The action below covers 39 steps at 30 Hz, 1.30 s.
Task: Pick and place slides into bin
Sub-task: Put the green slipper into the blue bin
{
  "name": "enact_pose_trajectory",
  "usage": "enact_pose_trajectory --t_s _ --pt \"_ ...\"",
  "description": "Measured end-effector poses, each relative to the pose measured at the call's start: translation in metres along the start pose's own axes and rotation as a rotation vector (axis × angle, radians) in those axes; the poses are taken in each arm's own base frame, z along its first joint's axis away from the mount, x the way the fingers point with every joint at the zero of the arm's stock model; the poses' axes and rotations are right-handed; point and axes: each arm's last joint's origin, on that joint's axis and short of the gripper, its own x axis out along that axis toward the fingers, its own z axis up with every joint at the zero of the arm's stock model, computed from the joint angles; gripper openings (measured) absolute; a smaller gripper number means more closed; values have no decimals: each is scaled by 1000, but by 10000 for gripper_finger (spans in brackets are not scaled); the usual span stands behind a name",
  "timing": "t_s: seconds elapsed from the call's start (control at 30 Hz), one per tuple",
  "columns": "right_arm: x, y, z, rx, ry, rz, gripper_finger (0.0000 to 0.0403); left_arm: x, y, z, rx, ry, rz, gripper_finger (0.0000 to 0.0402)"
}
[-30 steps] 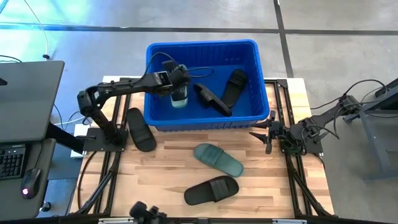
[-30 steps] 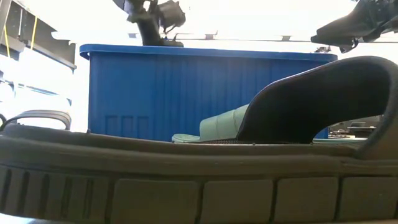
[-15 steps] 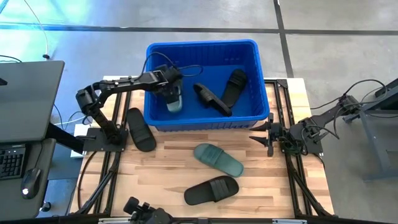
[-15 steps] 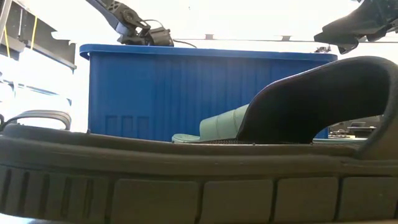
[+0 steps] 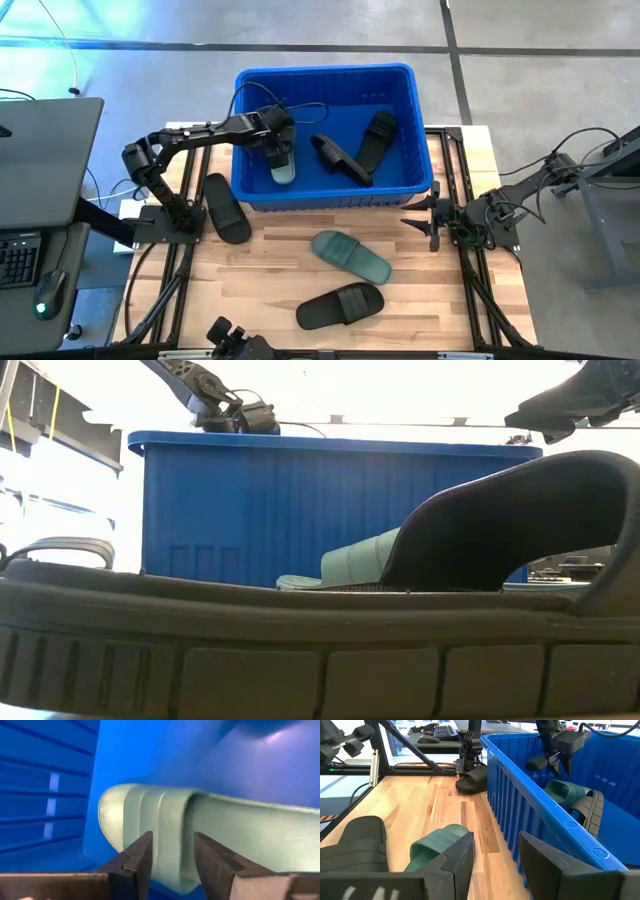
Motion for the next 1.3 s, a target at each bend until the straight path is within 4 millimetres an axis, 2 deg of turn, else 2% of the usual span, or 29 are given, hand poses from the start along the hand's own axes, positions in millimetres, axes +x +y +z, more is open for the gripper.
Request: enact_pose_trajectory --t_s 0.2,0.3,0.5,0.63,0.77,1.03,1.2,1.3 --pt "2 2 -1 -19 16 9 145 -26 5 23 16 -79 -32 159" --pt "7 5 -7 -64 78 36 144 -48 9 38 32 -112 -33 165" --pt "24 16 -26 -283 250 61 146 -98 9 63 77 -191 -40 166" --pt "40 27 -27 -432 221 77 144 -124 5 76 111 -275 -33 160" --pt "58 39 -28 -490 169 87 142 -145 -1 86 144 -348 -29 155" --pt "91 61 -48 -576 206 138 140 -171 -13 96 204 -432 -32 156" --pt "119 78 -43 -747 241 77 140 -177 -20 98 223 -451 -40 156" --pt "136 89 -32 -785 243 12 140 -177 -22 97 247 -440 -44 156"
